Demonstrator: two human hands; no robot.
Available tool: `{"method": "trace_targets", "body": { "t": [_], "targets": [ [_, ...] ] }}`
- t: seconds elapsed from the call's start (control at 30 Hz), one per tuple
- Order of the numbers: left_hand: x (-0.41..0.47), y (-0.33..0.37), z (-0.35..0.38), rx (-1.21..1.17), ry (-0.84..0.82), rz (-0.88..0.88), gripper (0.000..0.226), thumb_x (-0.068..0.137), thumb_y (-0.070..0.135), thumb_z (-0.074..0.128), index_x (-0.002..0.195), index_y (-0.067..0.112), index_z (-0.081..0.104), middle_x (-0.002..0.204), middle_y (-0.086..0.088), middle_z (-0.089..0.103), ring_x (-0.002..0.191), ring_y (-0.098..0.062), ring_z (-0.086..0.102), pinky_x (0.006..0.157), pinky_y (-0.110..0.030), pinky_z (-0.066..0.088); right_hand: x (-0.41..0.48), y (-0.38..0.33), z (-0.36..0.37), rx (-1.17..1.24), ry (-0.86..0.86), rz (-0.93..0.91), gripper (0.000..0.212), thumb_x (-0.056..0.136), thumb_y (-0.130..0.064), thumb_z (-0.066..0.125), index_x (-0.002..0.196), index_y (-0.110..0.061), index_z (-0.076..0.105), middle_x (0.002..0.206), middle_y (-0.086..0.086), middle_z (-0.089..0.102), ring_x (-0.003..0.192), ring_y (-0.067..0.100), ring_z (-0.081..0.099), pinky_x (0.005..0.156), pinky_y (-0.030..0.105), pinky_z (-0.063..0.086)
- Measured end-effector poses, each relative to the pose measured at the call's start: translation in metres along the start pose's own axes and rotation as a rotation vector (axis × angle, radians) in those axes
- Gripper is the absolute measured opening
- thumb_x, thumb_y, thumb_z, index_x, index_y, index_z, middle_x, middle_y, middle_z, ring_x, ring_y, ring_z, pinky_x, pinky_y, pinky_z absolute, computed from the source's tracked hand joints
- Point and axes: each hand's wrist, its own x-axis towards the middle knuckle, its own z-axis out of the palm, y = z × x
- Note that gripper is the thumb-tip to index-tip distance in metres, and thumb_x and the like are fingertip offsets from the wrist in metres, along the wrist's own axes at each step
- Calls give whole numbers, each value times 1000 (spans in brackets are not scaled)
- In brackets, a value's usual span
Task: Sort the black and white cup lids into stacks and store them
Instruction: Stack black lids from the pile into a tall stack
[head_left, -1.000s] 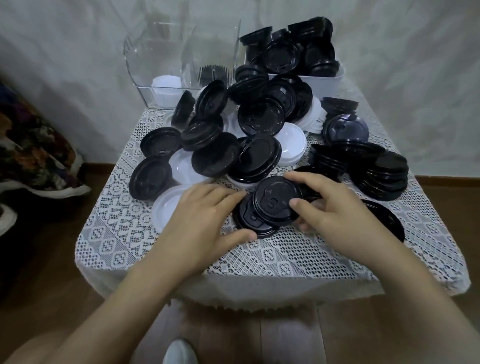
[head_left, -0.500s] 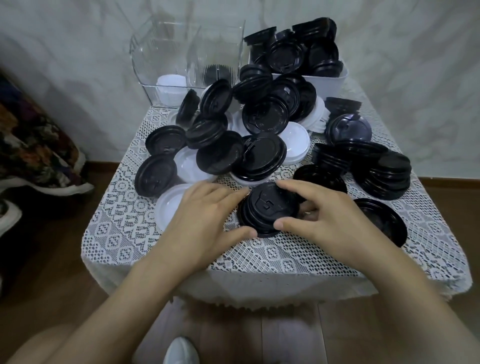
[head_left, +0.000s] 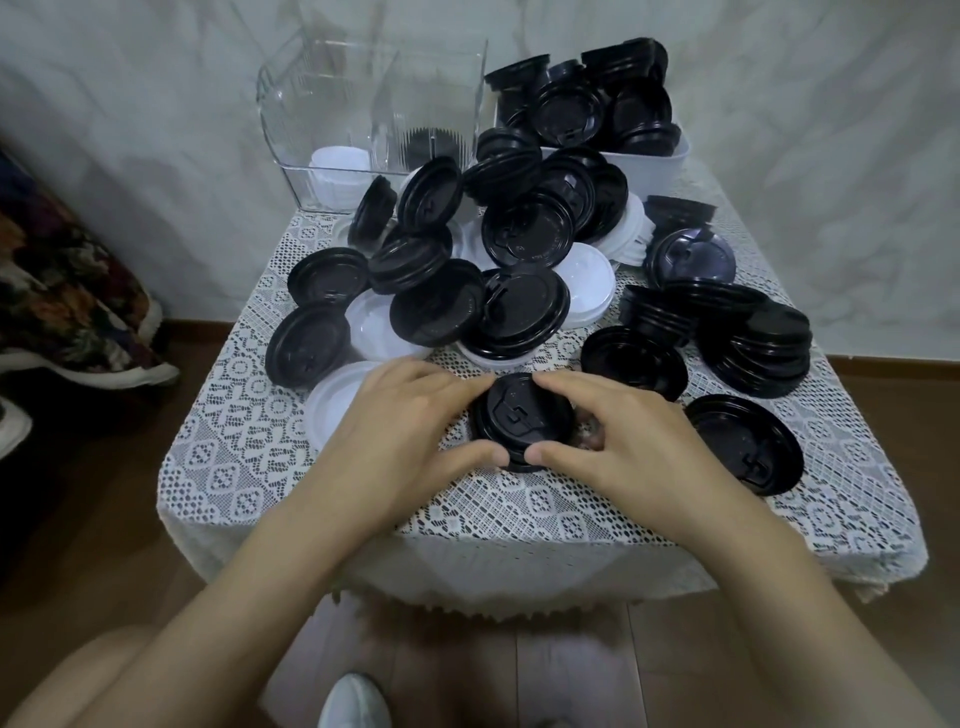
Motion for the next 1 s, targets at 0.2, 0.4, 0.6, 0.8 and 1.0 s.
{"method": "trace_targets", "body": {
  "t": [0.2,0.4,0.6,0.8,1.0],
  "targets": [
    [6,4,-10,-21,-55,23,74,79,74,58,139,32,63,82,22,48,93,-17,54,80,-31,32,0,-7,-3,-67,-44,22,72,87,-54,74,152,-41,46,149,-23,53,104,-2,51,99,27,42],
    [7,-3,-4,2,-68,43,79,74,72,60,138,25,66,117,5,72,106,-24,62,90,-36,41,2,-8,5,-159,-43,5,72,89,-55,71,153,-38,43,152,-21,50,126,14,51,106,37,43],
    [6,6,-9,37,-109,24,85,76,77,52,144,27,58,129,8,67,115,-20,57,95,-27,31,2,-5,0,-99,-65,-12,70,90,-48,73,152,-42,42,148,-24,51,116,14,49,93,31,40],
    [9,19,-11,1,-102,-30,85,75,77,65,148,37,48,134,12,66,120,-13,53,93,-23,27,2,-7,-12,-97,-96,1,57,95,-30,68,147,-40,47,128,-15,58,113,13,61,99,34,47],
    [4,14,1,48,-91,-20,91,79,84,45,153,31,44,140,11,61,126,-14,53,103,-29,36,1,4,-6,-80,-49,-56,50,96,-32,68,142,-39,53,133,-15,60,111,10,61,99,36,49]
  ]
}}
